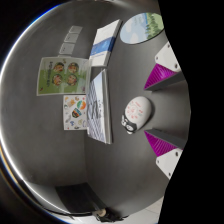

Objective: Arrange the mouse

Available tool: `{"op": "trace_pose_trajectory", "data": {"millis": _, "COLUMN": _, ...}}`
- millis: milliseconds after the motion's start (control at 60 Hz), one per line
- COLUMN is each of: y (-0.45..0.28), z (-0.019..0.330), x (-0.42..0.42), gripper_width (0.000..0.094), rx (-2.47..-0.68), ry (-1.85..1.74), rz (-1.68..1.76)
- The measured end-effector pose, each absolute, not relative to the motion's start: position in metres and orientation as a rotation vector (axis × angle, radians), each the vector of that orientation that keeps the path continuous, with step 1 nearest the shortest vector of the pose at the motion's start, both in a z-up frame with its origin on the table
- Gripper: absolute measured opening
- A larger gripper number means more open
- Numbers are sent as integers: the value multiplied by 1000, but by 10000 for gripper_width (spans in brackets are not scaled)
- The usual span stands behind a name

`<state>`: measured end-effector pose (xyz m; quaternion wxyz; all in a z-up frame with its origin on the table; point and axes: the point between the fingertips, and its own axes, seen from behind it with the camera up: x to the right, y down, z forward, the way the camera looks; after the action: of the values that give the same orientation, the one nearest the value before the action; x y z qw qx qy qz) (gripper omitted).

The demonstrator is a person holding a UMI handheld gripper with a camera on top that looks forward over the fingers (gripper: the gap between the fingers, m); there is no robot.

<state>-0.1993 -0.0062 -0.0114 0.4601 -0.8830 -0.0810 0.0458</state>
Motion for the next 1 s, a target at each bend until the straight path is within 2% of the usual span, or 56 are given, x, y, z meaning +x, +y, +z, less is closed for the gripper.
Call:
{"op": "trace_pose_trajectory", "data": {"millis": 183, "y": 44, "z": -11, "x": -195, "gripper_width": 824, "rx": -2187, "ry": -114, "rz": 86}}
{"op": "trace_pose_trajectory", "data": {"millis": 300, "y": 66, "z": -10, "x": -197, "gripper_width": 778, "rx": -2205, "ry": -77, "rz": 67}}
{"op": "trace_pose_trajectory", "data": {"millis": 317, "y": 68, "z": -10, "x": -198, "gripper_width": 796, "rx": -2207, "ry": -75, "rz": 70}}
{"op": "trace_pose_trajectory", "data": {"millis": 333, "y": 71, "z": -10, "x": -198, "gripper_width": 686, "rx": -2206, "ry": -72, "rz": 67}}
{"op": "trace_pose_trajectory", "data": {"millis": 383, "y": 73, "z": -10, "x": -198, "gripper_width": 577, "rx": -2209, "ry": -47, "rz": 57}}
{"op": "trace_pose_trajectory", "data": {"millis": 550, "y": 72, "z": -10, "x": -198, "gripper_width": 437, "rx": -2229, "ry": -34, "rz": 6}}
{"op": "trace_pose_trajectory", "data": {"millis": 583, "y": 69, "z": -8, "x": -201, "gripper_width": 436, "rx": -2233, "ry": -44, "rz": 9}}
{"op": "trace_pose_trajectory", "data": {"millis": 667, "y": 67, "z": 27, "x": -204, "gripper_width": 420, "rx": -2164, "ry": -74, "rz": 21}}
{"op": "trace_pose_trajectory", "data": {"millis": 783, "y": 64, "z": 121, "x": -165, "gripper_width": 419, "rx": -1992, "ry": -75, "rz": -38}}
{"op": "trace_pose_trajectory", "data": {"millis": 867, "y": 56, "z": 173, "x": -101, "gripper_width": 415, "rx": -1893, "ry": -51, "rz": -138}}
{"op": "trace_pose_trajectory", "data": {"millis": 933, "y": 49, "z": 186, "x": -33, "gripper_width": 415, "rx": -1857, "ry": -4, "rz": -217}}
{"op": "trace_pose_trajectory", "data": {"millis": 1000, "y": 39, "z": 174, "x": 33, "gripper_width": 402, "rx": -1891, "ry": 32, "rz": -276}}
